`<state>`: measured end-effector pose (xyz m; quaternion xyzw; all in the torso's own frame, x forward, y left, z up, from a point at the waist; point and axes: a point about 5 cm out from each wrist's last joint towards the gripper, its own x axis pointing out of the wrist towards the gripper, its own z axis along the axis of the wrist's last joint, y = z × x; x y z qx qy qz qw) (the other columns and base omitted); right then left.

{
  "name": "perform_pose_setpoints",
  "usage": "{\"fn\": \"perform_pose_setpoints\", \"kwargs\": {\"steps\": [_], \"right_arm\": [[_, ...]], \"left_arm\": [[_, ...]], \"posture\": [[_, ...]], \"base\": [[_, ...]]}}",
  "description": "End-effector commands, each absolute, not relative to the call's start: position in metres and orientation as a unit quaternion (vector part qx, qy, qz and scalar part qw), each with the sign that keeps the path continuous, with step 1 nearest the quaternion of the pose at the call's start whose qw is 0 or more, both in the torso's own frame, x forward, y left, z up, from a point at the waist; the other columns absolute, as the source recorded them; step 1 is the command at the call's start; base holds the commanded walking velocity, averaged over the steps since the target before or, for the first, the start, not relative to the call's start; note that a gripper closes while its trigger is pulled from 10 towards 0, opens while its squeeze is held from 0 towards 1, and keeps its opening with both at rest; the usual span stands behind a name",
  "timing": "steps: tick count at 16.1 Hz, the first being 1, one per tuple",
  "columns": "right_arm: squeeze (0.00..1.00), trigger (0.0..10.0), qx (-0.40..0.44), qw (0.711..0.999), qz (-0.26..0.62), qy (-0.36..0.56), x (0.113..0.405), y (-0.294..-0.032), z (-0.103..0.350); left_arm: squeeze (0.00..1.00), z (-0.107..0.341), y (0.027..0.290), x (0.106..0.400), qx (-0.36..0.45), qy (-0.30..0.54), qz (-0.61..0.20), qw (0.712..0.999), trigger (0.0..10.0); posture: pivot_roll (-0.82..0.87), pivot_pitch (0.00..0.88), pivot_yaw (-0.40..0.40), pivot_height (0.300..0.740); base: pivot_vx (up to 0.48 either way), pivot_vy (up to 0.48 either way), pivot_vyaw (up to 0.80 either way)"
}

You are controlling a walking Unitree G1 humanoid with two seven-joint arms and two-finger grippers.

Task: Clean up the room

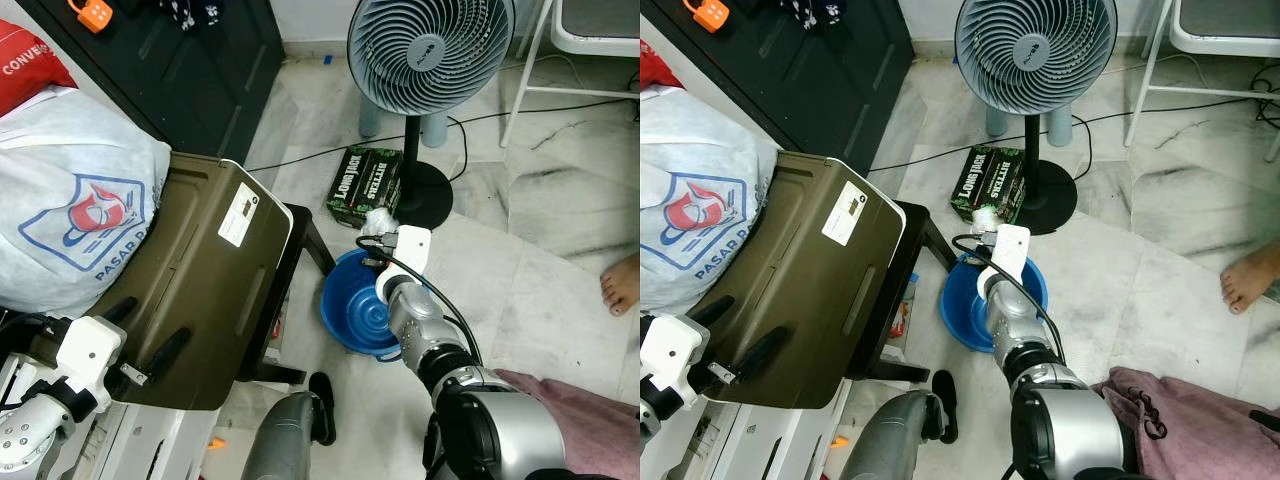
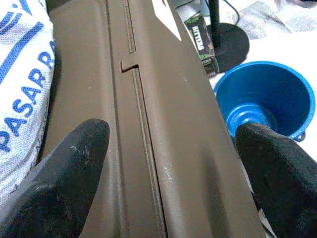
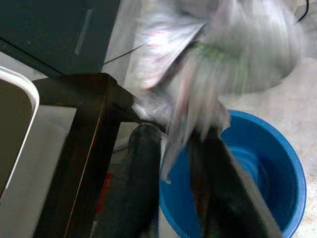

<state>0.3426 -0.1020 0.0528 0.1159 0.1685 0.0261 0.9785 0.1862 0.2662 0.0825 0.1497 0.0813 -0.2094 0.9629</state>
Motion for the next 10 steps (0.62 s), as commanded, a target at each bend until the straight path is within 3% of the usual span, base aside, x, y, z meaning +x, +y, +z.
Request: {"fn": "perform_pose_setpoints", "kwargs": {"steps": [1, 10], "right_arm": [[1.00, 10.0, 0.124, 0.976, 0.038, 0.175, 0.3395, -0.0928, 0.0500], [1.00, 10.0, 0.118, 0.981, 0.070, 0.135, 0.3344, -0.0912, 0.0526]], "left_arm": [[0.00, 0.0772, 0.2756, 0.1791, 0.152, 0.102, -0.199, 0.963, 10.0], [0.00, 0.0730, 0.2692, 0.1800, 0.143, 0.102, -0.199, 0.964, 10.0]], "posture": [[0.38, 0.340, 0.273, 0.740], [0.35, 0.343, 0.260, 0.740]], "base": [[0.000, 0.000, 0.00], [0.000, 0.000, 0.00]]}}
